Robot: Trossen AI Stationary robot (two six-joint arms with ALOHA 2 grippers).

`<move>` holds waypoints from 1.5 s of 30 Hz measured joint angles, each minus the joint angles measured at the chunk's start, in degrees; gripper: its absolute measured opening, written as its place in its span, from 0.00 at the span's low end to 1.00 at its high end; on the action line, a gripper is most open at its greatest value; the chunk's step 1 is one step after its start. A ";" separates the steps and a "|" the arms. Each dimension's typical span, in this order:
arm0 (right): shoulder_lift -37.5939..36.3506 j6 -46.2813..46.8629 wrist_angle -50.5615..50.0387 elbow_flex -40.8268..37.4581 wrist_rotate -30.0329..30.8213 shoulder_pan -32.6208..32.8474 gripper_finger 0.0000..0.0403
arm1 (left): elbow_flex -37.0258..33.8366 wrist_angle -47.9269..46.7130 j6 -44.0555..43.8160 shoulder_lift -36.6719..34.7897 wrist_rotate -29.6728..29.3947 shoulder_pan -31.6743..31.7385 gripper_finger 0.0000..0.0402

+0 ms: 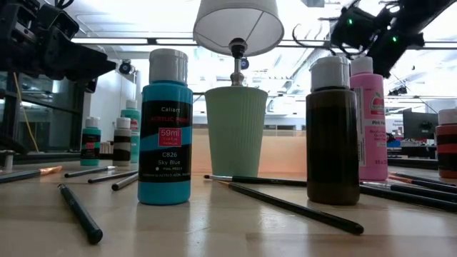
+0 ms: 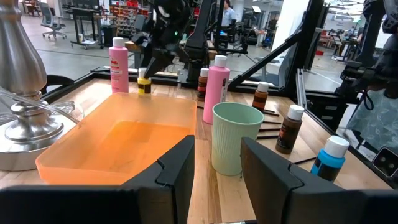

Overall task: Pick & Place Paint Supplies
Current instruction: Put the small yellow paint bottle into the orange bin

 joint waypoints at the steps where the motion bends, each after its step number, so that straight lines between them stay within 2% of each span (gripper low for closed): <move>1: -0.26 0.18 -0.25 1.04 -1.02 0.07 0.30 | 0.00 0.01 -0.01 0.01 0.00 -0.01 0.31; 6: -0.55 -0.78 -3.42 8.06 -4.50 0.89 0.28 | 0.00 0.02 0.00 0.00 0.00 -0.02 0.31; 11: 1.09 -5.64 -5.41 13.96 -7.21 2.25 0.30 | 0.00 0.00 -0.01 0.01 -0.01 -0.01 0.31; 17: 6.64 -14.83 -5.22 18.82 -8.08 3.78 0.29 | 0.00 0.00 -0.01 0.01 0.00 -0.02 0.31; 22: 12.40 -21.96 -3.67 22.01 -11.45 3.08 0.30 | 0.00 0.01 -0.01 0.01 -0.01 -0.02 0.31; 28: 17.29 -25.94 -0.23 22.96 -15.20 0.92 0.30 | 0.00 0.02 -0.02 0.00 -0.02 0.00 0.31; 38: 24.94 -27.65 2.42 22.96 -14.50 -0.70 0.32 | 0.00 0.02 0.00 0.02 0.00 -0.02 0.31; 45: 28.35 -26.07 3.62 22.93 -13.18 -1.07 0.30 | 0.00 0.02 -0.01 0.01 -0.01 -0.02 0.31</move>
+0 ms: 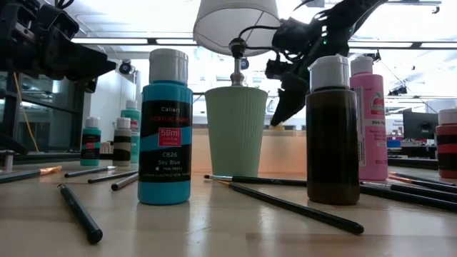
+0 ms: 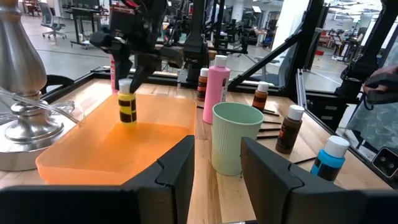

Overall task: Pick & Place Paint Supplies
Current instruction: Put the small yellow paint bottle into the orange bin, then put the small brown paint bottle into the orange bin

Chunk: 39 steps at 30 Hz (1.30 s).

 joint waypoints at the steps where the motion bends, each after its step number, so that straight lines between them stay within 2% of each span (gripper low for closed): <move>1: 0.17 0.78 -0.05 -0.01 0.98 0.00 0.30 | 0.00 -0.01 -0.01 0.00 0.00 0.00 0.31; 6: 0.32 2.51 1.08 -1.83 2.76 0.00 0.34 | 0.00 -0.02 0.01 0.00 -0.01 0.00 0.31; 14: 0.16 5.31 4.67 -3.86 2.74 0.00 0.30 | 0.00 0.00 0.01 0.01 -0.01 0.02 0.31; 25: 0.30 5.27 4.65 -4.04 5.45 0.00 0.44 | 0.00 -0.01 0.01 0.01 0.00 0.01 0.31; 29: 0.02 5.18 4.46 -4.20 7.43 -0.02 0.45 | 0.00 -0.02 -0.01 0.01 -0.01 0.00 0.31; 39: -5.01 5.31 1.77 -4.09 7.12 0.04 0.46 | 0.00 -0.02 0.01 0.01 -0.01 0.02 0.31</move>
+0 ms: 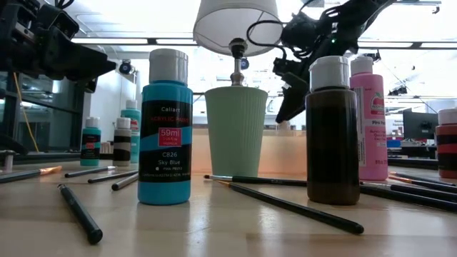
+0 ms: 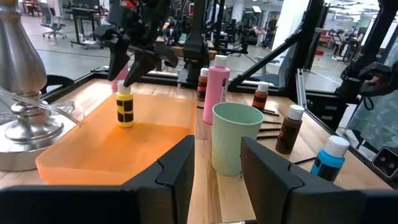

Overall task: Pick & Place Paint Supplies
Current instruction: Put the small brown paint bottle into the orange bin

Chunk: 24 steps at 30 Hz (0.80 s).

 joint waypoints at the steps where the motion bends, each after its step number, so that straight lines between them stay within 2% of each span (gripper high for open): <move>1: -0.70 0.05 -0.74 0.00 0.00 0.13 0.46 | 0.00 0.01 -0.02 0.00 0.00 0.00 0.31; 6: -5.38 4.61 -4.02 0.07 -0.07 0.61 0.46 | 0.00 0.00 0.00 -0.02 0.01 0.00 0.31; 12: -12.56 15.97 -16.94 0.07 0.10 3.26 0.46 | 0.00 0.00 -0.02 -0.02 0.00 0.00 0.31; 18: -19.91 31.50 -30.13 0.09 -1.99 7.43 0.46 | 0.00 0.00 -0.02 -0.02 0.00 0.00 0.31; 24: -23.44 50.94 -44.64 0.09 -5.71 12.13 0.46 | 0.00 0.00 -0.01 0.00 0.01 0.00 0.31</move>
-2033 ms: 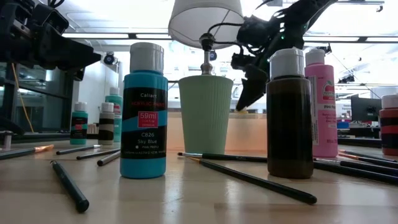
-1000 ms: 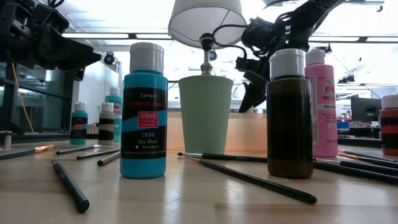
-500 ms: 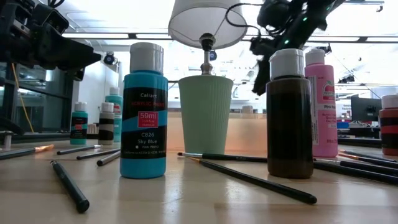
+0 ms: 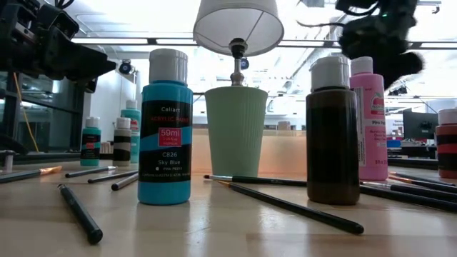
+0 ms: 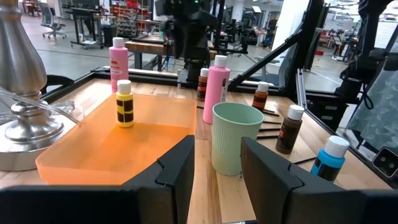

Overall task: Pick & Place Paint Supplies
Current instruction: Put the small brown paint bottle into the orange bin

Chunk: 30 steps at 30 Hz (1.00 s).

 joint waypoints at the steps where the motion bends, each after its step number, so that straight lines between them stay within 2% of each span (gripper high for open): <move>1: -0.19 3.58 -1.88 0.00 -0.47 0.79 0.46 | 0.00 0.01 0.00 -0.01 0.00 -0.02 0.31; 6: -0.32 19.83 -8.89 0.00 -0.52 5.28 0.46 | 0.00 0.00 -0.01 0.00 -0.01 -0.02 0.31; 11: -0.32 28.31 -15.51 0.00 -0.92 9.72 0.46 | 0.00 0.02 -0.01 0.00 -0.01 -0.01 0.31; 15: -0.70 31.49 -17.68 0.00 -0.10 13.64 0.50 | 0.00 0.00 -0.01 0.00 -0.01 0.00 0.31; 23: -0.71 34.21 -18.48 -0.68 2.56 18.85 0.64 | 0.00 0.00 -0.01 0.00 -0.01 0.00 0.31; 30: -0.71 39.86 -11.66 -5.81 0.17 20.43 0.66 | 0.00 0.01 -0.01 0.00 0.00 -0.01 0.31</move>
